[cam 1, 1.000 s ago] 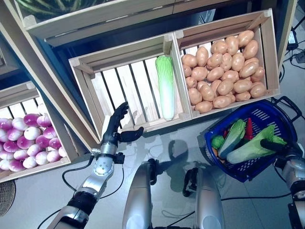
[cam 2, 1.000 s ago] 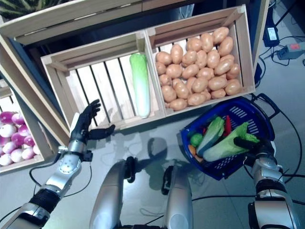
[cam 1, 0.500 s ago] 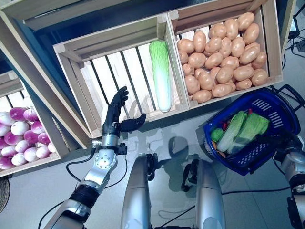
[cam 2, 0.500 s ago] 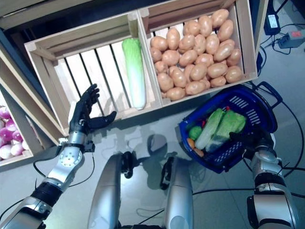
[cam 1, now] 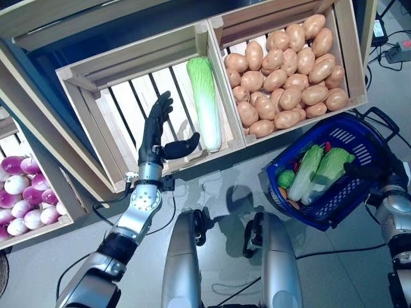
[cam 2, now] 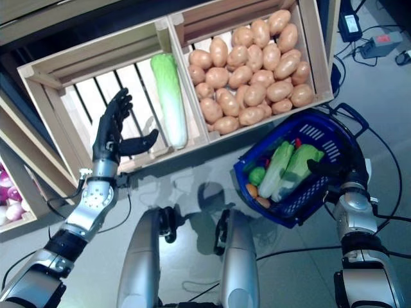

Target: Put vegetables into the basket

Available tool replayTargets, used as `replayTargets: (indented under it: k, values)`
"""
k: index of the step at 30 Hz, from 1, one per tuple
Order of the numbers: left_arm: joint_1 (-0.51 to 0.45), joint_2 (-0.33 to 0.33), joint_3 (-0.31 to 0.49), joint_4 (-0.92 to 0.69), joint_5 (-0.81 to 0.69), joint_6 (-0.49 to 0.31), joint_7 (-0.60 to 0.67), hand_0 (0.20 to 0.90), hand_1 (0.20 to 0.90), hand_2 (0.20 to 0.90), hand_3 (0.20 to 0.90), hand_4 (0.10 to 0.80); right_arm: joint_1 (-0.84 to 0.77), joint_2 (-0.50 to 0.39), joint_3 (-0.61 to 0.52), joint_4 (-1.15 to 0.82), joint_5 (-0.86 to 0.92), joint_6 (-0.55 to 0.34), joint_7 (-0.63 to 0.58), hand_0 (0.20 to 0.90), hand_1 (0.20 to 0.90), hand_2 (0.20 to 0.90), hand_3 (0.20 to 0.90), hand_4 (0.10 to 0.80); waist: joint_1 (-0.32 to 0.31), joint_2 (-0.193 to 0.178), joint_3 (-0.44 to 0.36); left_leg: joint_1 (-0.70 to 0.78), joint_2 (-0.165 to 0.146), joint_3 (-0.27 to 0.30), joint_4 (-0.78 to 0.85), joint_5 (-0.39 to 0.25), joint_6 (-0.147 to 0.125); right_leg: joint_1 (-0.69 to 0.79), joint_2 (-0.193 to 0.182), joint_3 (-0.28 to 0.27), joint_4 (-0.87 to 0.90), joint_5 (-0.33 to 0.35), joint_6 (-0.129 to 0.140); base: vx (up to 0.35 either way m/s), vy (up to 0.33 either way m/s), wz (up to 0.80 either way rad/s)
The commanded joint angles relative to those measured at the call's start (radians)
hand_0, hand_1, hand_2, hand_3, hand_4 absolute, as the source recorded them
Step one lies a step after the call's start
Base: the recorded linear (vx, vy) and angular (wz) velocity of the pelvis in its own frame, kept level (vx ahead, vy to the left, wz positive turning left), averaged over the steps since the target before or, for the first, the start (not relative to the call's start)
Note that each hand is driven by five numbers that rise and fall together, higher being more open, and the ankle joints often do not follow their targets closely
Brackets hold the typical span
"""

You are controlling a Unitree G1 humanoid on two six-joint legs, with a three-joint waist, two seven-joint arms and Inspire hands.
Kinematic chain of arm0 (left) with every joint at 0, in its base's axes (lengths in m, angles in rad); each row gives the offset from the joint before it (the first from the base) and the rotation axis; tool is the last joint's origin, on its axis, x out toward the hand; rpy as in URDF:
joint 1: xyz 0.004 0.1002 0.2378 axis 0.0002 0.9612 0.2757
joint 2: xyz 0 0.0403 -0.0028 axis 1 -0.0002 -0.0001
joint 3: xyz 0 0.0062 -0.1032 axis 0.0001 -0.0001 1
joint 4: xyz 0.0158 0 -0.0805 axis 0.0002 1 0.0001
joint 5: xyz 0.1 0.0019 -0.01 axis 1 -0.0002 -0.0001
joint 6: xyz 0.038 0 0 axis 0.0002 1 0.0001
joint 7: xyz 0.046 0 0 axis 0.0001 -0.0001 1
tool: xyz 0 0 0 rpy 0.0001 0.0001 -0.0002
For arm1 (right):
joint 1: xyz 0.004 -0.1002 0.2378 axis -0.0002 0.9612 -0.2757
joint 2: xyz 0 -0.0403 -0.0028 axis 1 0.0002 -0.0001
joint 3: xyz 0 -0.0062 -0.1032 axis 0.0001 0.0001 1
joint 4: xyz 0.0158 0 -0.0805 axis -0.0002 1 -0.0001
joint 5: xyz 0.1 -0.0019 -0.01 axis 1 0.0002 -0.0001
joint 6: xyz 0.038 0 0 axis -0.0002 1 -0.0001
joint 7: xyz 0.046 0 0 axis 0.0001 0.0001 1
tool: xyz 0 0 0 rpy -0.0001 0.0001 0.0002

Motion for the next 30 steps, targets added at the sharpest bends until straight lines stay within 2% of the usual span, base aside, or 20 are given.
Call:
replayTargets:
  k: [1,5,9,15,18,21,25,30]
  values:
    - [-0.135,0.001,0.000,-0.024,-0.063,-0.012,0.018,0.900,0.900,0.900,0.900,0.800,-0.014,-0.010,0.015,-0.017,-0.019,-0.096,-0.029,0.900,0.900,0.900,0.900,0.800,-0.025,-0.044,-0.074,0.105,0.010,0.082,0.066,-0.141,0.073,0.050,0.009,-0.008,-0.111,0.148,-0.028,-0.012,0.027,-0.08]
    - [-0.237,-0.037,-0.018,0.079,-0.166,0.047,0.031,0.900,0.900,0.900,0.900,0.800,-0.046,0.010,0.052,-0.024,-0.012,-0.082,-0.018,0.900,0.900,0.900,0.900,0.800,-0.048,-0.055,-0.073,0.094,0.023,0.091,0.078,-0.149,0.077,0.033,0.016,0.003,-0.104,0.152,-0.023,-0.024,0.029,-0.14]
    - [-0.273,-0.069,-0.002,0.167,-0.275,0.065,0.023,0.900,0.900,0.900,0.900,0.800,-0.045,0.050,0.062,-0.040,0.046,-0.081,-0.004,0.900,0.900,0.900,0.900,0.800,-0.068,-0.060,-0.067,0.098,0.033,0.099,0.085,-0.165,0.080,0.029,0.025,0.015,-0.099,0.147,-0.019,-0.002,0.041,-0.16]
    - [-0.316,-0.110,0.007,0.244,-0.323,0.103,0.081,0.900,0.900,0.900,0.900,0.800,-0.009,0.113,0.049,-0.142,0.088,-0.169,-0.065,0.900,0.900,0.900,0.900,0.800,-0.100,-0.066,-0.049,0.082,0.045,0.110,0.103,-0.180,0.083,0.006,0.037,0.036,-0.088,0.148,-0.016,-0.008,0.040,-0.20]
    - [-0.329,-0.125,0.029,0.280,-0.316,0.111,0.151,0.900,0.900,0.900,0.900,0.800,0.032,0.170,0.026,-0.278,0.077,-0.235,-0.112,0.900,0.900,0.900,0.900,0.800,-0.125,-0.073,-0.038,0.067,0.055,0.119,0.104,-0.179,0.083,-0.015,0.050,0.048,-0.087,0.151,-0.010,-0.035,0.050,-0.09]
    - [-0.337,-0.130,0.046,0.293,-0.294,0.125,0.206,0.900,0.900,0.900,0.900,0.800,0.063,0.199,0.013,-0.364,0.048,-0.251,-0.116,0.900,0.900,0.900,0.900,0.800,-0.138,-0.079,-0.035,0.059,0.061,0.124,0.102,-0.178,0.082,-0.024,0.058,0.055,-0.089,0.152,-0.006,-0.024,0.038,-0.13]
    - [-0.354,-0.132,0.063,0.320,-0.186,0.167,0.338,0.900,0.900,0.900,0.900,0.800,0.120,0.241,0.027,-0.490,0.010,-0.270,-0.105,0.900,0.900,0.900,0.900,0.800,-0.155,-0.089,-0.025,0.044,0.073,0.132,0.104,-0.176,0.082,-0.042,0.069,0.063,-0.089,0.154,0.000,-0.015,0.020,-0.08]
    - [-0.387,-0.127,0.086,0.356,-0.079,0.180,0.496,0.900,0.900,0.900,0.900,0.800,0.137,0.253,0.056,-0.538,-0.061,-0.289,-0.136,0.900,0.900,0.900,0.900,0.800,-0.160,-0.098,-0.017,0.021,0.078,0.134,0.116,-0.183,0.083,-0.069,0.073,0.066,-0.076,0.148,0.002,-0.027,-0.010,-0.05]
